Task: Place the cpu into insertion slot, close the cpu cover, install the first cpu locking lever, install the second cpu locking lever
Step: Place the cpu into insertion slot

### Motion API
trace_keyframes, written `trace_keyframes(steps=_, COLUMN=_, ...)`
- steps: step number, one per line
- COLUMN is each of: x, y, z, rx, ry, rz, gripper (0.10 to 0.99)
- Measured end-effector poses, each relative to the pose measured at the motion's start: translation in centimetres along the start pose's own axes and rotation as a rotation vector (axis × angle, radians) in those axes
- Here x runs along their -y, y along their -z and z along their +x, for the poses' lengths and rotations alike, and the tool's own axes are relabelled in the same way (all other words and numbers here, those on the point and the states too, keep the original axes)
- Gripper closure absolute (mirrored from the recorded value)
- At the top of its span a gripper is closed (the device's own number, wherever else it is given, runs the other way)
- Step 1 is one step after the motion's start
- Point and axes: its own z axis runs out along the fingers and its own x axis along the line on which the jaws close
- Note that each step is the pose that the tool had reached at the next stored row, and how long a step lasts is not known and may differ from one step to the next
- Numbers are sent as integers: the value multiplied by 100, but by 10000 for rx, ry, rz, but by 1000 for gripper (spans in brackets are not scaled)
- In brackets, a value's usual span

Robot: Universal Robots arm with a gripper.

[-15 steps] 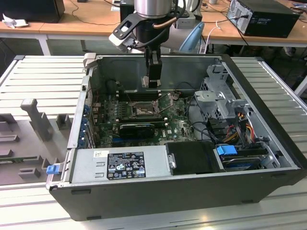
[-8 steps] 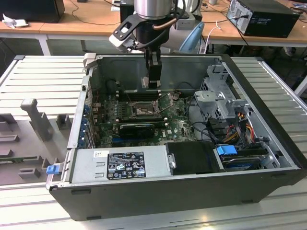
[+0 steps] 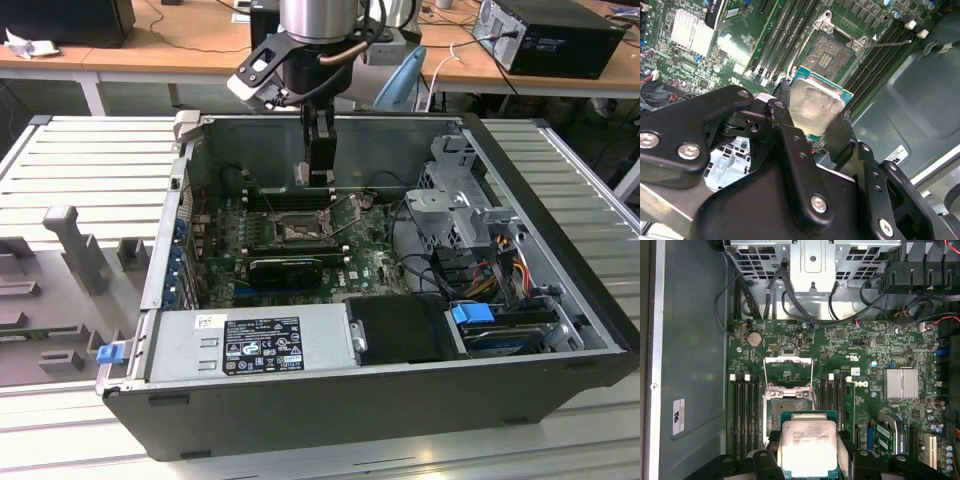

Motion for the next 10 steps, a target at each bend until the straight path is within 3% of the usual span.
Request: trace_keyframes(steps=10, x=2, y=-32, z=-1, rx=1, ry=0, rz=27, gripper=557)
